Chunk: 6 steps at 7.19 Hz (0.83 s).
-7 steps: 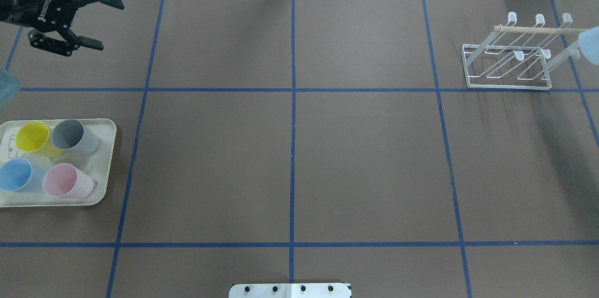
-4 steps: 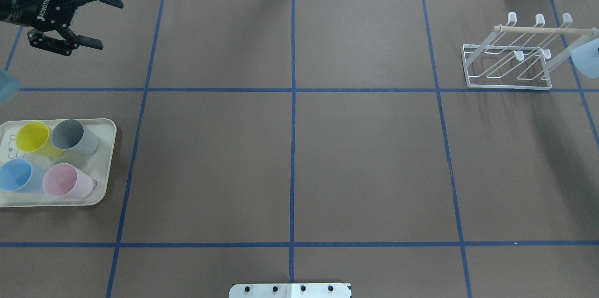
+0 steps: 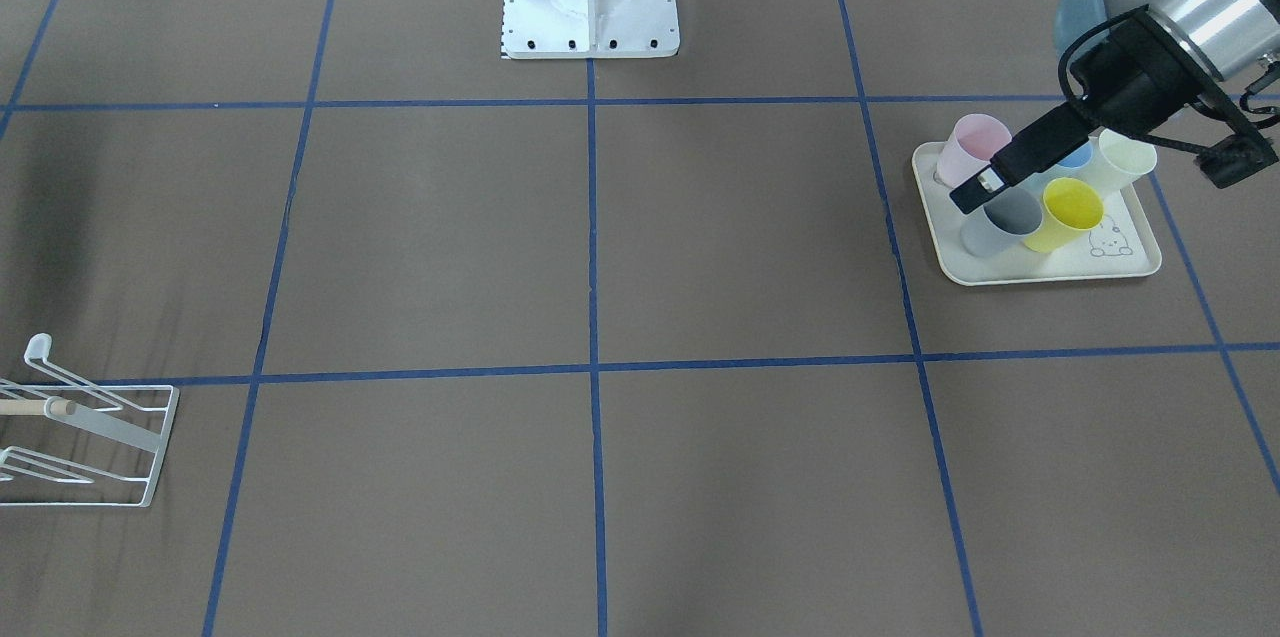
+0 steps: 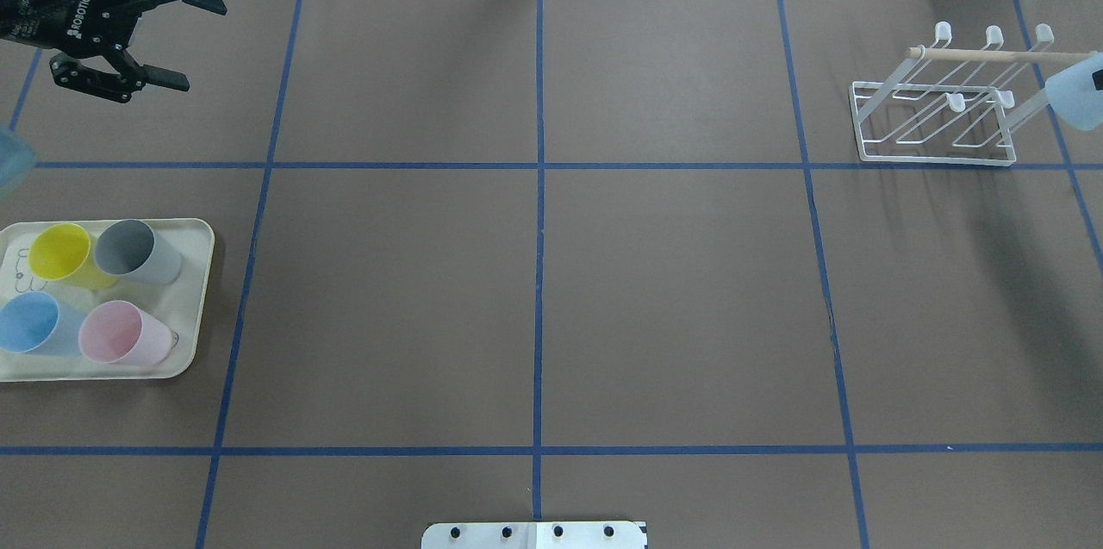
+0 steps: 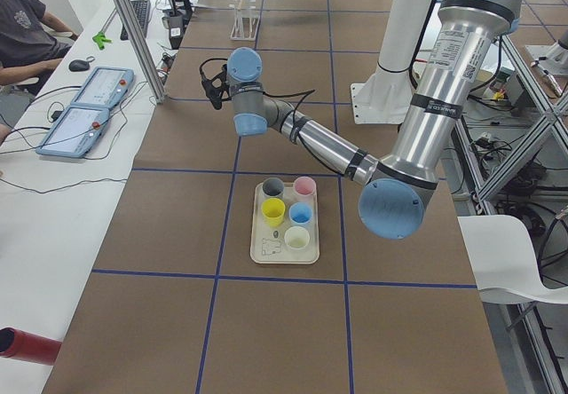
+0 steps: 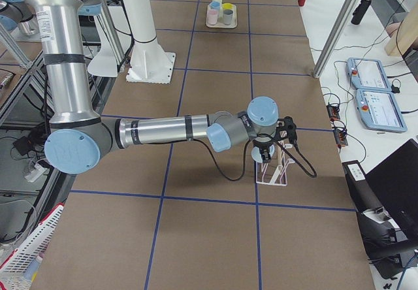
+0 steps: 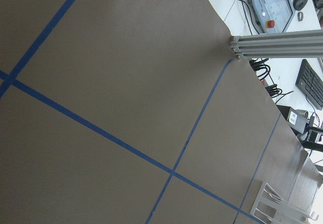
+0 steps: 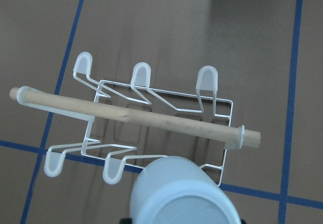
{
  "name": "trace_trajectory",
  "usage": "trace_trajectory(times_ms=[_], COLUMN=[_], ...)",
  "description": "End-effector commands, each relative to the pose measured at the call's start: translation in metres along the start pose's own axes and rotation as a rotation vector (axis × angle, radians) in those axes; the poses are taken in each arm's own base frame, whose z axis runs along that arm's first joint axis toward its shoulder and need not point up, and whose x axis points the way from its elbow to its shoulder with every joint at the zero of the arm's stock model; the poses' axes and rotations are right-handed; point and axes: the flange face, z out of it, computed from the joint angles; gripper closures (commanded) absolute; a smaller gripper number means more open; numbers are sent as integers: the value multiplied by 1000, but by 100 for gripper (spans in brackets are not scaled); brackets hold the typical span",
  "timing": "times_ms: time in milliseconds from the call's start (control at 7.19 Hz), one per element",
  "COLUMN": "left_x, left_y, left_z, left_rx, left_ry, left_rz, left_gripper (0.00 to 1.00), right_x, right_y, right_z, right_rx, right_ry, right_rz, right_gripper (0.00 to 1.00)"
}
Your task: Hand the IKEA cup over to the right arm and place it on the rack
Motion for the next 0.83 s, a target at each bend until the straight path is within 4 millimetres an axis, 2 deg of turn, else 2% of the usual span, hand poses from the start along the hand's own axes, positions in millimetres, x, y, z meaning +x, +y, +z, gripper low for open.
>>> trace_trajectory(times_ms=[0, 695], left_x=[-4, -5], left_y=[-1, -2], left_z=[1, 2], left_rx=[10, 10], left_ry=[-2, -5], left_rz=[-4, -6], left_gripper=[0, 0], right_x=[-1, -8], right_y=[-1, -3], right_z=[10, 41], right_rx=[-21, -76], right_ry=[44, 102], right_rz=[-23, -66], right_gripper=[82, 82])
